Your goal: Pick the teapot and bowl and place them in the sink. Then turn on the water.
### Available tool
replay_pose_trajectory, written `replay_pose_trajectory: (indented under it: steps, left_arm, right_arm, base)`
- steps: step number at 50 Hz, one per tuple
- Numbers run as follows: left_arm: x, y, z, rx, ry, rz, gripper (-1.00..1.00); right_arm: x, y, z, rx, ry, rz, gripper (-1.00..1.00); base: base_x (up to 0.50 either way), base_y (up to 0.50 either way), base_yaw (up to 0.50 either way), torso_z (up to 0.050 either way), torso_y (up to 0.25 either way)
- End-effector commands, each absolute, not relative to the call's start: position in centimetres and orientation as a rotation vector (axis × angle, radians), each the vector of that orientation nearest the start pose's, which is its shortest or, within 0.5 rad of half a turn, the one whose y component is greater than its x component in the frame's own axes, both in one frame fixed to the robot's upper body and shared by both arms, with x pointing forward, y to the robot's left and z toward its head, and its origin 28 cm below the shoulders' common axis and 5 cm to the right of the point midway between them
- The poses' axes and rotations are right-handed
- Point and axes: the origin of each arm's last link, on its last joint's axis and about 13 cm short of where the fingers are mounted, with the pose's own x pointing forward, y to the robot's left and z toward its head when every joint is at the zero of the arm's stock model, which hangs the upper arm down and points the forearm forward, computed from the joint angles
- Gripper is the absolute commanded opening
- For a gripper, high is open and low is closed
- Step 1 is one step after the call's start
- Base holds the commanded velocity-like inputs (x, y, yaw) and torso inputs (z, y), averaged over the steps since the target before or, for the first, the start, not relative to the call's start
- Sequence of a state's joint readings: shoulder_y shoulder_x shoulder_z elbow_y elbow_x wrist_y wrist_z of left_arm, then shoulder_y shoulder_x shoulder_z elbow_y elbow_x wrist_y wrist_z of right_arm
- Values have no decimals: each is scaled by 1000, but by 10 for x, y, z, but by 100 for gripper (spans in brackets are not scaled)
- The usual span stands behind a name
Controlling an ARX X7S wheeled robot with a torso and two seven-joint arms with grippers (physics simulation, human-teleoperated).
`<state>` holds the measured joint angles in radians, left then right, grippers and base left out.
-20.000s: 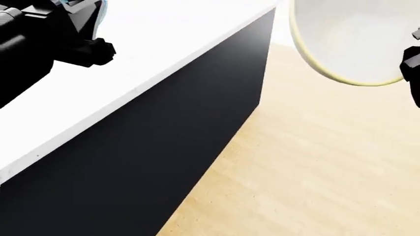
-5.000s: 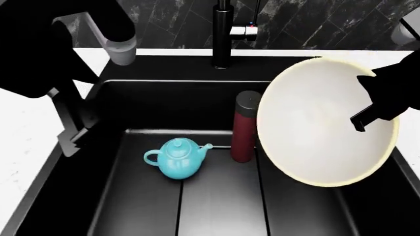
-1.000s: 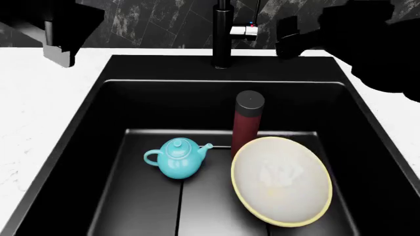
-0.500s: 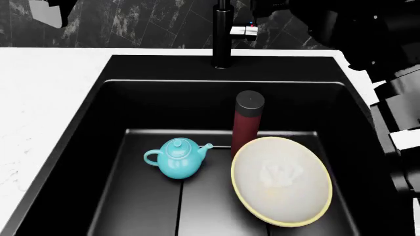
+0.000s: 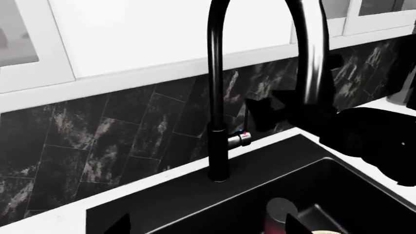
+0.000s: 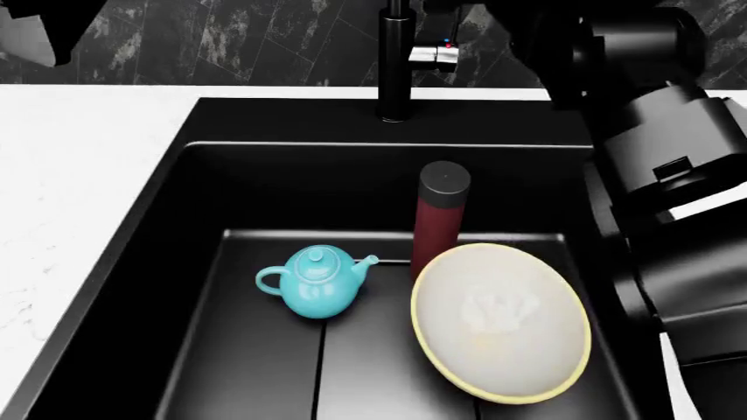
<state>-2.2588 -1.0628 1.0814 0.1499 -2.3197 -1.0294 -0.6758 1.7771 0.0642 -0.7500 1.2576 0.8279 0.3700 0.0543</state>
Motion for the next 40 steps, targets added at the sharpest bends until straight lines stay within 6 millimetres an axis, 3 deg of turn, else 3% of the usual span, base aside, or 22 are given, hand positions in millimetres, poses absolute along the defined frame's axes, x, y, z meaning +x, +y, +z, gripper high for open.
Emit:
replay_pose_trajectory:
  steps: [1,12,22,40]
  left_arm:
    - [137,286,436,64,47,-461,100]
    - [129,284,441,80,52,-483,100]
    - [135,284,438,90,56,-497,100]
    - [138,279,447,123,37,-527,100]
  right_arm:
    - [428,-82,360,27,-78,113,100]
    - [427,-75,371,49,-133,94,100]
    - [425,-79,379,64,-157,83,100]
    - [423,-80,389,84,-186,58,100]
  base:
    - [0,0,0,0,0]
    - [0,0,0,0,0]
    - [0,0,0,0,-8]
    - [0,0,0,0,-185]
